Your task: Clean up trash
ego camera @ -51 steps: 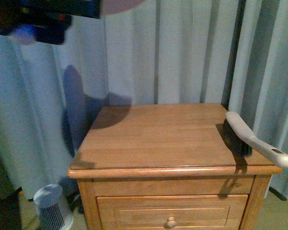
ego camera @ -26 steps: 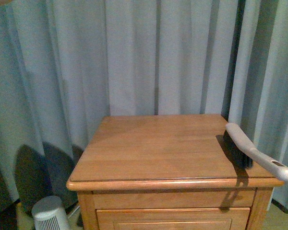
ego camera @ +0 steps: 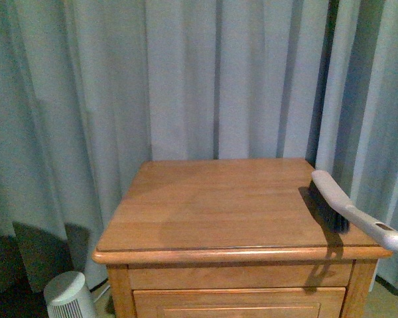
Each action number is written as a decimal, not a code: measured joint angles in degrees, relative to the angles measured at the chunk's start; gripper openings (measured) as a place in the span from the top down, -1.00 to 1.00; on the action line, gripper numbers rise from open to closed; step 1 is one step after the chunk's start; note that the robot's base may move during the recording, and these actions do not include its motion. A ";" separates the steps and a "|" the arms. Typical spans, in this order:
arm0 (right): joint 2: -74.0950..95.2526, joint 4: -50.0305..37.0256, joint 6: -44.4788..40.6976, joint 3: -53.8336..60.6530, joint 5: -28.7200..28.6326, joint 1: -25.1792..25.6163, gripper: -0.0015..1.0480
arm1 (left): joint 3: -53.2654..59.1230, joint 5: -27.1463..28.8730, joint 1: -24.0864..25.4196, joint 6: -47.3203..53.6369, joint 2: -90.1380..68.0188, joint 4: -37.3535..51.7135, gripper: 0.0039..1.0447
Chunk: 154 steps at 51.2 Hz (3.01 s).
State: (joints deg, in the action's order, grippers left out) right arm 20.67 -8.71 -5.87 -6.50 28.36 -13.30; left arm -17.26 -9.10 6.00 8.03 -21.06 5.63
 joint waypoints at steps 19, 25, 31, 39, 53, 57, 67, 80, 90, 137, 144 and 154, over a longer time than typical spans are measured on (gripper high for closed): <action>43.10 1.29 8.37 -29.29 -15.26 4.33 -0.86 | 0.00 0.04 0.00 -0.02 0.07 0.00 0.49; 59.43 9.86 15.69 -43.34 -18.05 3.96 -0.86 | 0.02 0.07 0.00 -0.07 0.07 0.00 0.49; 73.31 18.56 23.45 -57.22 -19.89 1.29 -0.86 | 0.02 0.04 0.00 -0.15 0.07 0.00 0.49; 81.68 25.16 28.06 -64.59 -19.78 -1.14 -0.86 | 0.02 0.07 0.00 -0.20 0.07 0.00 0.49; 87.30 30.14 30.36 -67.78 -17.99 -1.90 -0.86 | 0.02 0.07 0.00 -0.20 0.07 0.00 0.49; 87.69 30.12 30.53 -67.78 -17.90 -1.95 -0.86 | 0.02 0.07 0.00 -0.20 0.07 0.00 0.49; 89.29 28.35 31.45 -67.71 -17.46 -1.68 -0.86 | 0.02 0.07 0.00 -0.20 0.07 0.00 0.49; 89.57 27.56 31.89 -67.04 -17.27 -1.42 -0.06 | 0.02 0.07 0.00 -0.20 0.07 0.00 0.49; 88.98 26.01 31.78 -65.92 -17.38 -1.42 0.57 | 0.02 0.07 0.00 -0.20 0.07 0.00 0.49; 30.47 -7.69 4.59 -22.80 -4.96 -8.55 0.63 | 0.02 0.04 0.00 -0.20 0.07 0.00 0.49; 21.09 -4.72 4.52 -18.25 -1.88 -9.09 0.63 | 0.02 0.04 0.00 -0.20 0.07 0.00 0.49; 8.55 0.04 4.79 -13.31 0.96 -9.62 0.64 | 0.02 0.07 0.00 -0.20 0.07 0.00 0.49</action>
State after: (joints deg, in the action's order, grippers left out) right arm 29.21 -8.67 -1.08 -19.81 29.32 -22.92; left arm -17.23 -9.04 6.00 7.84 -20.99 5.63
